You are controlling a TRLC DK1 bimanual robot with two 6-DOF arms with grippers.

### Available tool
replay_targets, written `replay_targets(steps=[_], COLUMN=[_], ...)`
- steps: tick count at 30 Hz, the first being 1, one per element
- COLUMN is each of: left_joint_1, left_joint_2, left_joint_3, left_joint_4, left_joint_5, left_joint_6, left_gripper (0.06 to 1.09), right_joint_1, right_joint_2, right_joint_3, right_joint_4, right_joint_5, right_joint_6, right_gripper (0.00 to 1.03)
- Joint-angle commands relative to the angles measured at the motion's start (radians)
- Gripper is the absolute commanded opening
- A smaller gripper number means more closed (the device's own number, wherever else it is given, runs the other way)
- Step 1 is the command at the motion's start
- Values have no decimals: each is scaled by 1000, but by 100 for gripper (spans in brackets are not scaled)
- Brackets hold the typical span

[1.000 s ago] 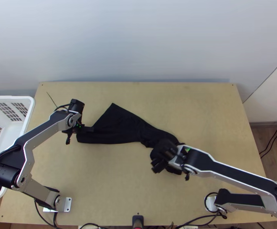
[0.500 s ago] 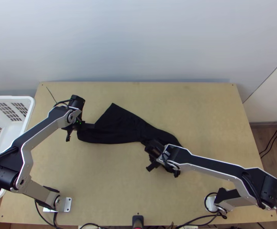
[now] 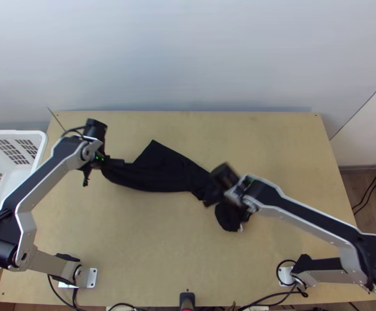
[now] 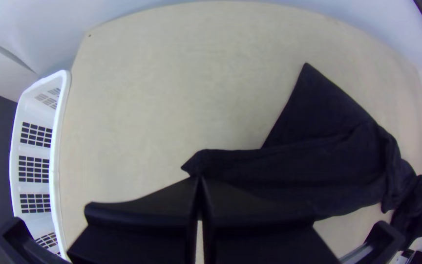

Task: Fold the t-shirt

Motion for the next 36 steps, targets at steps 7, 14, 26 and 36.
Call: replay_targets(steps=[7, 14, 26, 36], left_joint_1=[156, 288, 426, 392], left_joint_2=[-59, -57, -164, -344], left_joint_3=[375, 652, 932, 952], left_joint_4=[-195, -246, -189, -174], left_joint_5=[1, 1, 16, 35], left_joint_6=[-64, -85, -81, -33], left_gripper=[10, 10, 10, 10], right_joint_1=[-279, -400, -435, -343], right_joint_2=[-74, -111, -247, -412], right_joint_3=[486, 673, 759, 763], right_joint_4=[-180, -195, -89, -31], right_joint_5=[-1, 13, 172, 283], right_joint_6=[-47, -56, -164, -345], right_gripper=[3, 3, 3, 3])
